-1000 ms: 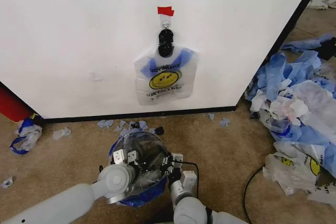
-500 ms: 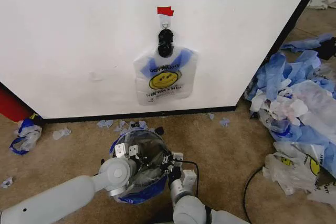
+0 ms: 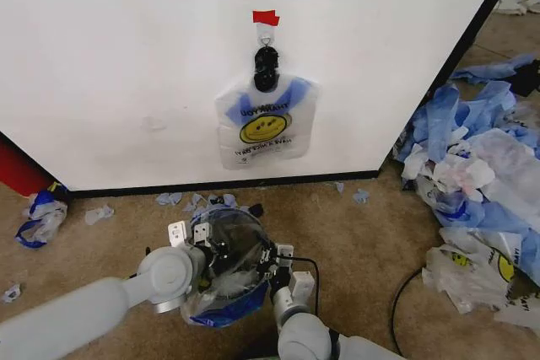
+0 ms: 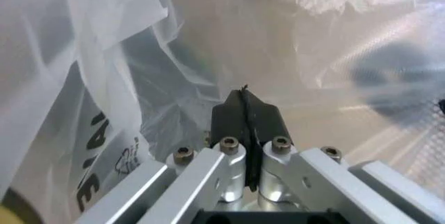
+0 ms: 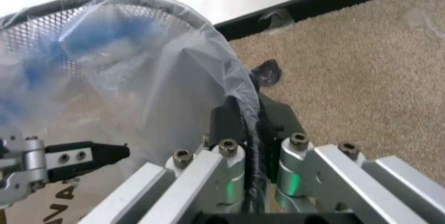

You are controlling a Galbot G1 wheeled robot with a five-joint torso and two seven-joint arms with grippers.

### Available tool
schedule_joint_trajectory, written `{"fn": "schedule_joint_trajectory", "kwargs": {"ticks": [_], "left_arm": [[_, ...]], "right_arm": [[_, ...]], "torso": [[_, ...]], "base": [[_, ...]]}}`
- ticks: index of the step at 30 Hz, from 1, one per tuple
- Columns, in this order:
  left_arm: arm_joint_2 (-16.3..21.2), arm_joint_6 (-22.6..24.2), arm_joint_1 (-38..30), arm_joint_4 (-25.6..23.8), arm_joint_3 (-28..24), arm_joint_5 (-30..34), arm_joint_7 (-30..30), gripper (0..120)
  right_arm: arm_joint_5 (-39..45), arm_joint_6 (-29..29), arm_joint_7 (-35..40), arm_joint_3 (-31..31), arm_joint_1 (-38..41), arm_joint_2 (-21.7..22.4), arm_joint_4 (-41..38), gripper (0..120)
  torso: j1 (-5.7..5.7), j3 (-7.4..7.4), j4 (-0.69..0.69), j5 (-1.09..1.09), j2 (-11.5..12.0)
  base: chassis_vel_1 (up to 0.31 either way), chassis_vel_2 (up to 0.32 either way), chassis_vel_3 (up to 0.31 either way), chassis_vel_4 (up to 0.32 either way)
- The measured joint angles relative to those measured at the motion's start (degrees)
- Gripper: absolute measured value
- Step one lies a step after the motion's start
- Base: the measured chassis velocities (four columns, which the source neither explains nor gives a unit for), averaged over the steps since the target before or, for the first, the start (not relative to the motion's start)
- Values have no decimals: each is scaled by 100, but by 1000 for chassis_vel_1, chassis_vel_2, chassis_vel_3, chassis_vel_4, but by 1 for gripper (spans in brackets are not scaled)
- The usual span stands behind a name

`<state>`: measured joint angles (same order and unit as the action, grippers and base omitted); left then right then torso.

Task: Pick up the garbage bag from the wall and place it over the trash bin.

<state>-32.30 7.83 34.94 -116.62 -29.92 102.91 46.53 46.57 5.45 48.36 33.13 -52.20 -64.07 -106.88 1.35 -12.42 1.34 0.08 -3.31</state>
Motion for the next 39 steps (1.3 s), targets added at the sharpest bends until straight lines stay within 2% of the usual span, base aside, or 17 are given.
{"fn": "schedule_joint_trajectory", "kwargs": {"ticks": [8, 13, 17, 19, 20, 22, 24, 27, 28, 30, 33, 39], "left_arm": [[197, 4, 215, -341, 302, 63, 19, 0], [454, 17, 430, -796, 702, 113, -18, 0], [535, 27, 577, -935, 918, 76, -65, 0], [760, 80, 1207, -1219, 1767, -257, -334, 0], [910, 128, 1582, -1386, 2235, -570, -572, 0], [964, 142, 1693, -1434, 2363, -714, -670, 0], [1160, 143, 1991, -1499, 2785, -1608, -1218, 0], [1203, 83, 2038, -1425, 2961, -2208, -1581, 0], [1205, 22, 2035, -1359, 3004, -2521, -1740, 0], [1199, -15, 2032, -1303, 3018, -2717, -1839, 0], [1113, -162, 2022, -1095, 3027, -3374, -2139, 0], [983, -239, 2037, -978, 3001, -3601, -2250, 0]], "right_arm": [[5, -12, 15, 32, 44, 16, -16, 0], [-16, -9, 11, 35, 22, 12, -1, 0], [-19, -8, 8, 32, 16, 18, -1, 0], [-20, -9, 6, 48, 46, 24, 7, 0], [-19, -13, 8, 55, 67, 25, 5, 0], [-19, -16, 9, 53, 70, 27, 0, 0], [-40, -47, 34, -68, 9, 71, -94, 0], [-89, -82, 61, -207, -49, 136, -175, 0], [-109, -91, 61, -270, -70, 170, -221, 0], [-128, -93, 55, -305, -81, 192, -246, 0], [-254, -86, -52, -441, -140, 288, -334, 0], [-272, -53, -128, -524, -223, 353, -397, 0]], "torso": [[0, 0, 2, -1, 0], [0, 0, 2, -1, 0], [0, 1, 2, -2, 0], [0, 0, 3, 0, 0], [0, 1, -2, -4, 0], [0, 1, -2, -3, 0], [0, 1, -2, -5, 0], [0, 1, 5, 4, 0], [0, 1, 4, -4, 0], [0, 1, 3, -5, 0], [0, 1, 2, 1, 0], [0, 1, 2, -1, 0]], "base": [[0, 0, 0, 0], [0, 0, 0, 0], [0, 0, 0, 0], [0, 0, 0, 0], [0, 0, 0, 0], [0, 0, 0, 0], [0, 0, 0, 0], [0, 0, 0, 0], [0, 0, 0, 0], [0, 0, 0, 0], [0, 0, 0, 0], [0, 0, 0, 0]]}}
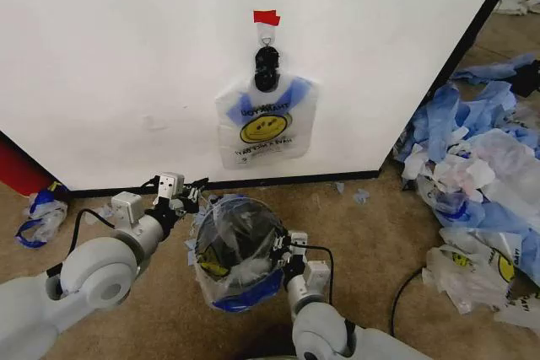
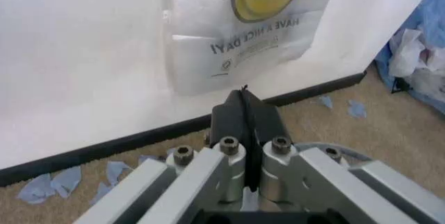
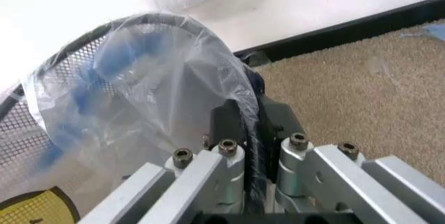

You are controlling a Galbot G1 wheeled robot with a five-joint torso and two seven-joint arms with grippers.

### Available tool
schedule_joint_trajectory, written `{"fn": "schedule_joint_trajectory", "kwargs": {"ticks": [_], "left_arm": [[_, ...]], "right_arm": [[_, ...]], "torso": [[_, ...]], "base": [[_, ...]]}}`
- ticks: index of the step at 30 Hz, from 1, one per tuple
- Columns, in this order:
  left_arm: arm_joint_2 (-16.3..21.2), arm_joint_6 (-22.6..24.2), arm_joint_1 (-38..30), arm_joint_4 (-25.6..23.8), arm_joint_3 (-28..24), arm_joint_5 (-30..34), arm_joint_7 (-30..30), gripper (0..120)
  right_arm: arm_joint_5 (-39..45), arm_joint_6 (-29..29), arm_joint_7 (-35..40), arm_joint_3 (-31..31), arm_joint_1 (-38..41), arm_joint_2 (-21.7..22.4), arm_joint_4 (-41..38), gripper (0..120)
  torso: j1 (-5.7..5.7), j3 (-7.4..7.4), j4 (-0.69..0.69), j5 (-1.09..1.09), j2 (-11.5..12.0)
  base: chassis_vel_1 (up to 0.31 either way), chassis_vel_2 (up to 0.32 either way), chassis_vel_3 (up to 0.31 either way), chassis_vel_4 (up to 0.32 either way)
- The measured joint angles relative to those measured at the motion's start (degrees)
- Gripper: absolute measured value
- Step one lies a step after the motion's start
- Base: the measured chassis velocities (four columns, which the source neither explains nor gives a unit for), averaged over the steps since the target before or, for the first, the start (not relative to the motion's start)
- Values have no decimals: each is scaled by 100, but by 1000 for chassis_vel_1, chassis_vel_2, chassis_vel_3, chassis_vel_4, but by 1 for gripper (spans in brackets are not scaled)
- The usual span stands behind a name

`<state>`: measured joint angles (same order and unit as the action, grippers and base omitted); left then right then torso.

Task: Pick up the garbage bag from the wall and place it over the trash bin.

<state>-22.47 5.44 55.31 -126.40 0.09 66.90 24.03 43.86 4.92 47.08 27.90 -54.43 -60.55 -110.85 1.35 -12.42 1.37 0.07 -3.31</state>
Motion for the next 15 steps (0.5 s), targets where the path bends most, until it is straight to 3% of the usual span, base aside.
{"fn": "schedule_joint_trajectory", "kwargs": {"ticks": [15], "left_arm": [[-238, -133, 32, 250, -68, -60, -11, 0]], "right_arm": [[-6, 54, -11, -70, -150, -124, 110, 0]], "torso": [[0, 0, -1, 0, 0]], "base": [[0, 0, 0, 0]]}}
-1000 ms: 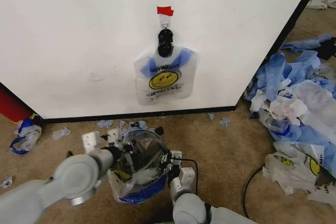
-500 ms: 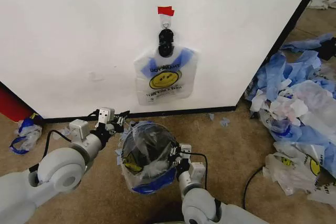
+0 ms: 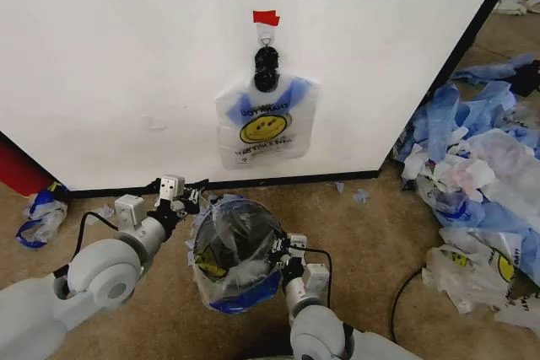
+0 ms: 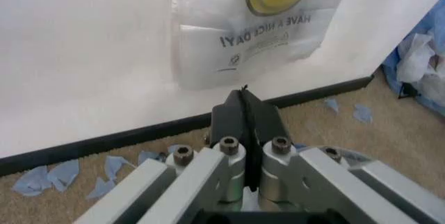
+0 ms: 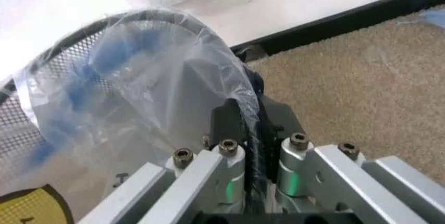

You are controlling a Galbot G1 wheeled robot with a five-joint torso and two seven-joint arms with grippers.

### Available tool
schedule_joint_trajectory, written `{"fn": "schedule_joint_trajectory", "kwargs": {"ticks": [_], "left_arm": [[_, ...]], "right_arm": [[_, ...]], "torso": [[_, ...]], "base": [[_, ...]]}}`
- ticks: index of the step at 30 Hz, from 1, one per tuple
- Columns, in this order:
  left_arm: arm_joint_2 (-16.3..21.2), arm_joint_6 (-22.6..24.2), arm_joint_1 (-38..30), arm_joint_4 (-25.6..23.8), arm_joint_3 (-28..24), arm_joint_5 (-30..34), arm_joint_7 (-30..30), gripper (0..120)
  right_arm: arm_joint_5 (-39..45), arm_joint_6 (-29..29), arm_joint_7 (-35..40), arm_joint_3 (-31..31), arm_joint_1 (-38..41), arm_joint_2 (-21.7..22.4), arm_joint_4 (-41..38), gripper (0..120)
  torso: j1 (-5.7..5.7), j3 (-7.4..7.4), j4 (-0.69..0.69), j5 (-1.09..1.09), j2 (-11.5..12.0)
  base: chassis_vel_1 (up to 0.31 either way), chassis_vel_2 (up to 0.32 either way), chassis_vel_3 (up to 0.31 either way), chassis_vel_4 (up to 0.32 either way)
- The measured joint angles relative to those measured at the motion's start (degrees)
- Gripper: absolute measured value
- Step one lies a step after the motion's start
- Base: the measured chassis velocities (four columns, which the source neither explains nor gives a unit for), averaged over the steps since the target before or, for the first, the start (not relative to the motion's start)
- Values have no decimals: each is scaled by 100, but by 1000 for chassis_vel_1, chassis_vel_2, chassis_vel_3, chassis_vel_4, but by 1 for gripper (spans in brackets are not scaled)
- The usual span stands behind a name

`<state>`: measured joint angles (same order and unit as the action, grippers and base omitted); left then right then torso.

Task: Pick up the garbage bag from the wall and place it over the trash bin.

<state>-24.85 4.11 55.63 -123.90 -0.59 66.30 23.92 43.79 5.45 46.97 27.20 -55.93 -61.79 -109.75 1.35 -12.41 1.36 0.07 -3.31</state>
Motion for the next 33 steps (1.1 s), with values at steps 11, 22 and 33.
{"fn": "schedule_joint_trajectory", "kwargs": {"ticks": [11, 22, 33], "left_arm": [[-193, -159, 9, 93, -10, -133, 16, 0], [-385, -246, 23, 114, 29, -250, 36, 1], [-513, -272, 143, 82, 138, -350, 47, 14]], "right_arm": [[-102, 10, -140, -168, -133, 94, -58, 39], [-332, 140, -494, -389, -373, 300, -301, 79], [-455, 328, -896, -675, -650, 516, -531, 100]], "torso": [[0, -1, -1, 0, 0], [0, -1, -1, 0, 0], [0, 0, 0, 0, 0]], "base": [[0, 0, 0, 0], [0, 0, 0, 0], [0, 0, 0, 0]]}}
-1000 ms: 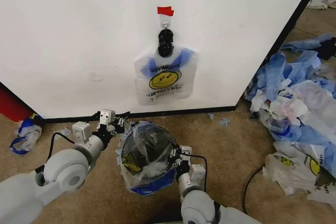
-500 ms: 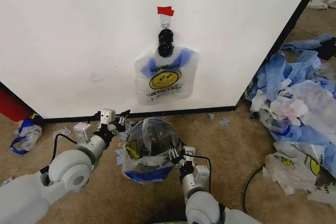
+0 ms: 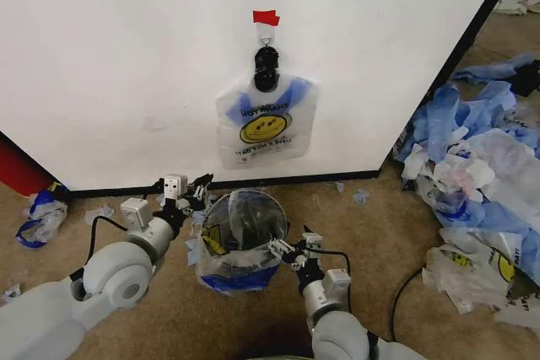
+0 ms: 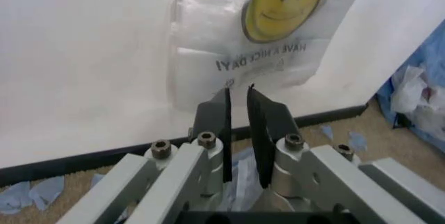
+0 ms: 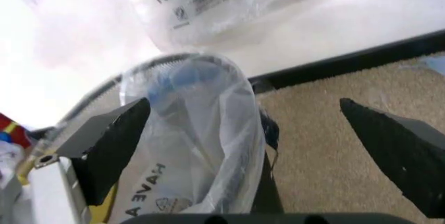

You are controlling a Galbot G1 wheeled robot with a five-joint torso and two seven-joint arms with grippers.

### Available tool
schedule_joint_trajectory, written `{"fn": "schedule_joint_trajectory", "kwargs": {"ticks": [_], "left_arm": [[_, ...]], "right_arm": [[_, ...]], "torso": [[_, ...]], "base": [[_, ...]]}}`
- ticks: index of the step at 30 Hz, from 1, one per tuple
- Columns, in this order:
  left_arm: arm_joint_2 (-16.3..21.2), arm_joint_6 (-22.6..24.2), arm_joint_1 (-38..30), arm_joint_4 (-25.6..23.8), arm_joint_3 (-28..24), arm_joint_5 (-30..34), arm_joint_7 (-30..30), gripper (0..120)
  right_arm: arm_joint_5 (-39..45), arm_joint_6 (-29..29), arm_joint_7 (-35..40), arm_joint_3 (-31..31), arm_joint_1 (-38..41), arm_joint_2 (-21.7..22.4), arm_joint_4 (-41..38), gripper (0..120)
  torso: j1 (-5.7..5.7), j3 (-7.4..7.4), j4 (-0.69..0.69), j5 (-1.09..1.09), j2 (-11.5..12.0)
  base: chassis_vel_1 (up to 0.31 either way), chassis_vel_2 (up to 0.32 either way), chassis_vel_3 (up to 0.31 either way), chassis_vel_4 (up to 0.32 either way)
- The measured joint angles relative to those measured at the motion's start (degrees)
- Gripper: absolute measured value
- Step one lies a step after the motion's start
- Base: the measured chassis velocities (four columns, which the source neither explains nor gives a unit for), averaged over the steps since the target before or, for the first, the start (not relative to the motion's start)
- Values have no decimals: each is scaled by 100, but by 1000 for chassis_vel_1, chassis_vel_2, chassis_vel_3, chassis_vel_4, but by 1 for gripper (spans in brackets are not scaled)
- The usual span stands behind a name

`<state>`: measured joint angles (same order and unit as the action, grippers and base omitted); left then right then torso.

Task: Pick up the garbage bag from the wall and place it over the trash bin.

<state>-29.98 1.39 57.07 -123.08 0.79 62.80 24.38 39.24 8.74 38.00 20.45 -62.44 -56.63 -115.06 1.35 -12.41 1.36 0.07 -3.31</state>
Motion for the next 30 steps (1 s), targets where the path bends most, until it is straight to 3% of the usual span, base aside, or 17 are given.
{"fn": "schedule_joint_trajectory", "kwargs": {"ticks": [8, 12, 14, 18, 23, 26, 30], "left_arm": [[-374, -257, 350, 11, 489, -261, -191, 25], [-841, -777, 754, 97, 887, -864, -734, 44], [-936, -898, 855, 150, 991, -989, -900, 48], [-1408, -1740, 1330, 676, 1573, -1797, -1939, 65], [-1730, -2158, 1583, 962, 2025, -2313, -2341, 78], [-2300, -2452, 1834, 1151, 2619, -2868, -2581, 94], [-2672, -2567, 1967, 1159, 2894, -3016, -2623, 99]], "right_arm": [[-66, 575, -825, -671, -243, 95, -221, 100], [27, 1238, -1608, -1348, -355, 231, -564, 100], [45, 1343, -1772, -1508, -385, 247, -606, 100], [59, 1762, -2425, -2450, -660, 307, -773, 100], [15, 1906, -2558, -3004, -916, 320, -815, 100], [-96, 2050, -2640, -3562, -1115, 246, -849, 100], [-257, 2114, -2642, -3897, -1204, 129, -849, 100]], "torso": [[0, 0, 0, 0, 0], [0, 0, 0, 0, 0], [0, 0, -1, 0, 0], [0, 0, 0, 0, 0], [0, 0, 0, 1, 0], [0, 0, 0, 1, 0], [0, 0, 0, -1, 0]], "base": [[0, 0, 0, 0], [0, 0, 0, 0], [0, 0, 0, 0], [0, 0, 0, 0], [0, 0, 0, 0], [0, 0, 0, 0], [0, 0, 0, 0]]}}
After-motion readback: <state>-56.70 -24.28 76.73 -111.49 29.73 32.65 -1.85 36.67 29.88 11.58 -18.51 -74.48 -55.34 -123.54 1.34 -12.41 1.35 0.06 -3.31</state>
